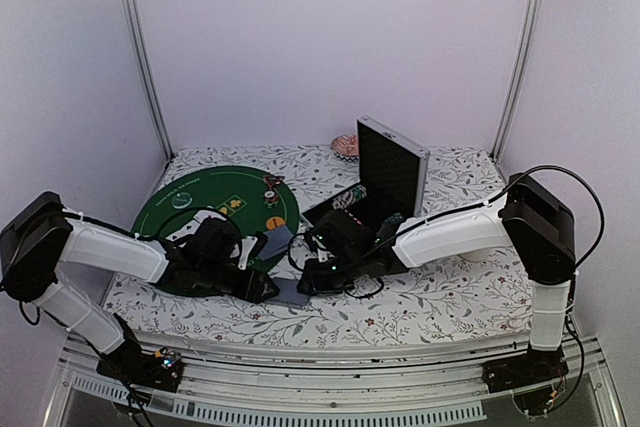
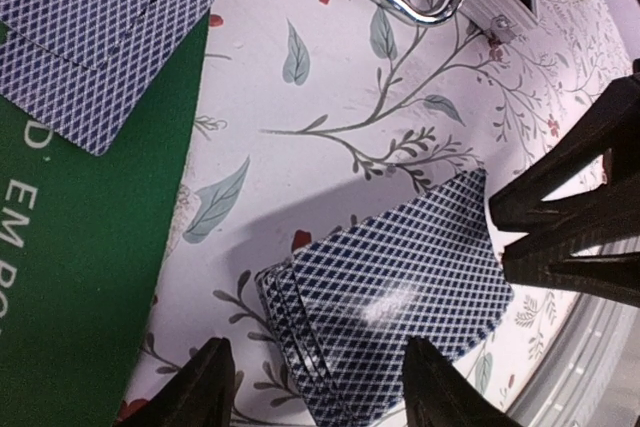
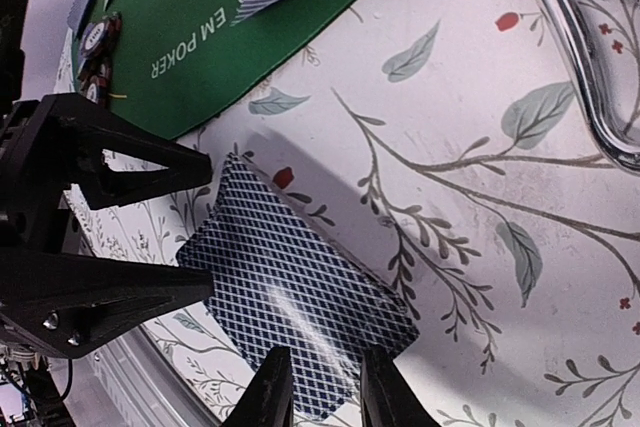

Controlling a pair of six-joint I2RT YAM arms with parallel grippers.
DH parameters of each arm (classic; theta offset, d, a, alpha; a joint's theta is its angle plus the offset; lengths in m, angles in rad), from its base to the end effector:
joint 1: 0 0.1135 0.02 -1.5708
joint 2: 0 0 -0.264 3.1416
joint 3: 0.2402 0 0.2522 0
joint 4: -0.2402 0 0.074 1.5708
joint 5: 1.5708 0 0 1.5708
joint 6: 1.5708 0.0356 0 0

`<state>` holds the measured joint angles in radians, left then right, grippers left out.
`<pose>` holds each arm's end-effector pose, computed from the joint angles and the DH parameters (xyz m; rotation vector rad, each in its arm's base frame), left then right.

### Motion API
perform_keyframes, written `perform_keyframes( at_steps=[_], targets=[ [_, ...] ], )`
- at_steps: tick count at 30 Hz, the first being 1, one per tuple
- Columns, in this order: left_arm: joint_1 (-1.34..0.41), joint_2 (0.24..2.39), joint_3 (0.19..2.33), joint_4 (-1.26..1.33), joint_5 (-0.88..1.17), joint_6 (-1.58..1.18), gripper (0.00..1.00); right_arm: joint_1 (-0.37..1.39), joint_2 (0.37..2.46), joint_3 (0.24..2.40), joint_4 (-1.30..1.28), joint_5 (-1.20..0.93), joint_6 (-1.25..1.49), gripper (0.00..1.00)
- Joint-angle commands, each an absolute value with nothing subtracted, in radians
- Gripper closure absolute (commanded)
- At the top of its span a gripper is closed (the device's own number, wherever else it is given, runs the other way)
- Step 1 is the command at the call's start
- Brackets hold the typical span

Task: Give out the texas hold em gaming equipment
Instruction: Adjust the poker card at the face-down deck piles.

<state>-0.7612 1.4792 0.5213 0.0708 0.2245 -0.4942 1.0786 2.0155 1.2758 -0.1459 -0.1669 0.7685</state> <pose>0.1788 -0.1813 0.1263 0.4505 2.5692 -0.7824 0.1952 0.3765 0.1465 -0.4989 2.6679 0.9087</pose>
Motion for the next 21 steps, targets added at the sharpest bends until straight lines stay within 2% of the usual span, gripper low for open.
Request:
perform_keyframes(
  at_steps=[1,9,17,21],
  targets=[
    [-0.775,1.502,0.520,0.040,0.230,-0.479,0.41,1.071,2.008,1.267,-0.074,-0.210,0.776,0.76],
    [-0.775,1.502,0.520,0.043,0.232,-0.478,0.44,1.065,1.987,1.234,-0.112,-0.122,0.808,0.73],
    [-0.776,1.507,0.523,0.043,0.236,-0.476,0.44,1.105,2.082,1.391,-0.344,0.031,0.772,0.50],
    [-0.776,1.495,0.517,0.043,0.237,-0.481,0.44,1.125,2.155,1.481,-0.411,0.069,0.754,0.43]
  ],
)
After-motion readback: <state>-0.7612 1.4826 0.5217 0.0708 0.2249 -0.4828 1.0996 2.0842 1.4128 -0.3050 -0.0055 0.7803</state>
